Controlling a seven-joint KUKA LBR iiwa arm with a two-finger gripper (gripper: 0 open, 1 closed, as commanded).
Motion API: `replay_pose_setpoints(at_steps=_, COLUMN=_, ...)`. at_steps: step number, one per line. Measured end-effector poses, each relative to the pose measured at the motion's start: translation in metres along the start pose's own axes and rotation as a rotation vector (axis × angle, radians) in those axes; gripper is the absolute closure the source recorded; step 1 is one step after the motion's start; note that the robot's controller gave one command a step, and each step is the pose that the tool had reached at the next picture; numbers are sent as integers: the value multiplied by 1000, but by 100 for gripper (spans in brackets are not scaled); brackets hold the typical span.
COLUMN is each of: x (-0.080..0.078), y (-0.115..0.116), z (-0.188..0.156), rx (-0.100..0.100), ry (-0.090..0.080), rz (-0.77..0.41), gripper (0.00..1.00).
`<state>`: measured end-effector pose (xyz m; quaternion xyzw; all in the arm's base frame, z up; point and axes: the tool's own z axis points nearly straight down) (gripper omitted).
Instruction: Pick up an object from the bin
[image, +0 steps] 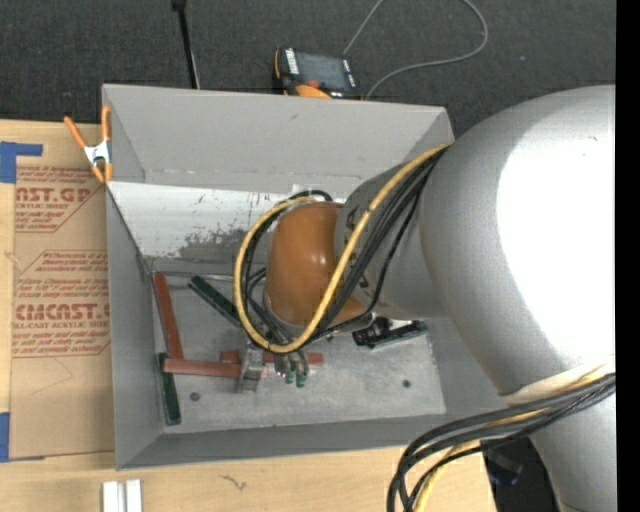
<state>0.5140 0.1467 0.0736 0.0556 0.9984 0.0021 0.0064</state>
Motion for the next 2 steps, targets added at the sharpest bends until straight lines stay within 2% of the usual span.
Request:
replay_pose_setpoints(at_steps=1, x=-40, y=92, z=-110, rx=-2, ry=4, rz=-604, gripper=100)
replay_pose_setpoints(at_steps=2, x=-53, y=79, z=-294, rx=0, ry=0, rz=-567, gripper=100)
